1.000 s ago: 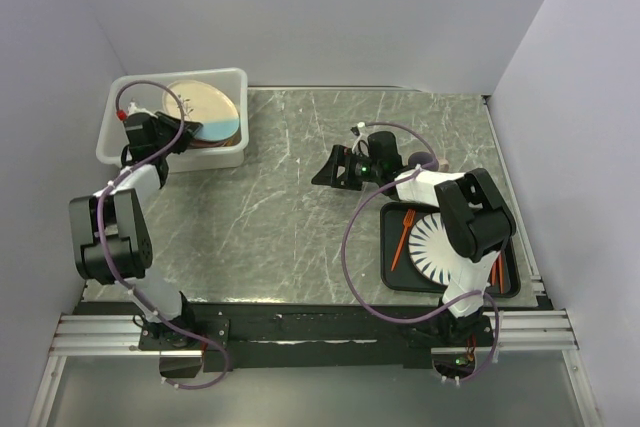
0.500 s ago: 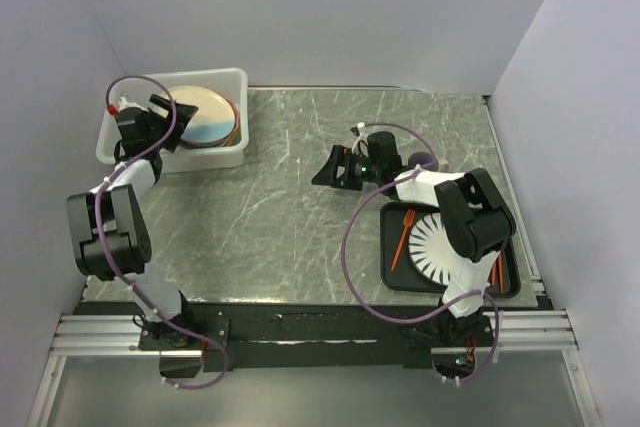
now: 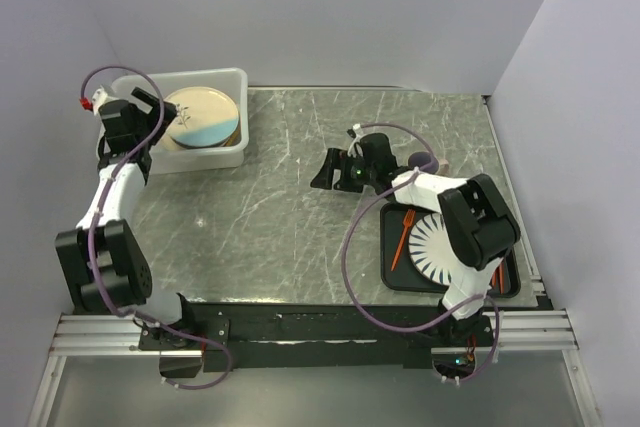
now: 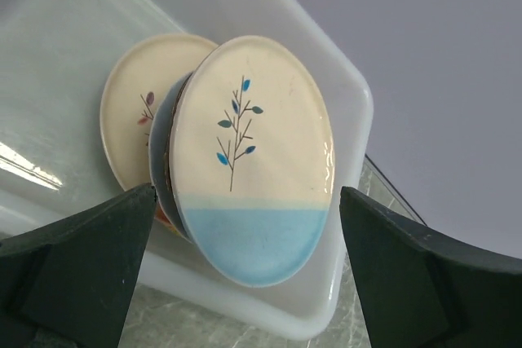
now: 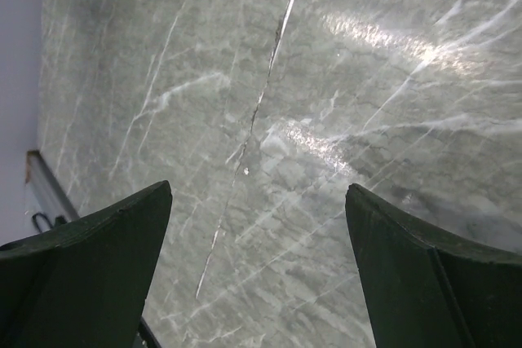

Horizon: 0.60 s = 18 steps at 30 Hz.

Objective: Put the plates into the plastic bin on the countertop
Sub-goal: Reset both arms

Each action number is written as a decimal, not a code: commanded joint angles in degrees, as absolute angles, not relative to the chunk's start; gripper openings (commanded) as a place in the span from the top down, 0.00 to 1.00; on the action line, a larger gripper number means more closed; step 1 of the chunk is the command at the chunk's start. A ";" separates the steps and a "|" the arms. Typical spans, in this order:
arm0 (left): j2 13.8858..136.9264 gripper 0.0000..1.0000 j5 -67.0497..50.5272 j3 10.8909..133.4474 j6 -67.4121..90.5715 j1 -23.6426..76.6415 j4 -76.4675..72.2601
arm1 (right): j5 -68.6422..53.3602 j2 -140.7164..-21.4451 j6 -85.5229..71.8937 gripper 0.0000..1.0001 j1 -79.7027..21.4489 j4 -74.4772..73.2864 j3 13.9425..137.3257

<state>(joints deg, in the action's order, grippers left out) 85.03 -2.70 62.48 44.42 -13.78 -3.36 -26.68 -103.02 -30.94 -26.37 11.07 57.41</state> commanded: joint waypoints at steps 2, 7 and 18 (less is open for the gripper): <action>75.25 0.01 -0.79 58.54 40.35 -13.01 -6.41 | -13.90 -91.86 -27.69 0.06 -29.35 9.40 56.87; 70.93 0.01 -5.78 57.65 36.92 -10.81 -9.49 | -3.17 -82.37 -27.16 0.05 -31.55 9.93 53.53; 70.32 0.01 -15.54 54.42 33.05 -7.56 -13.17 | 6.15 -67.24 -27.16 0.00 -32.43 10.73 44.91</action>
<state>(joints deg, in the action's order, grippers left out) 71.83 -10.22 57.25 35.99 -8.05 -7.92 0.49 -69.73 -28.47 -32.14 10.46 45.98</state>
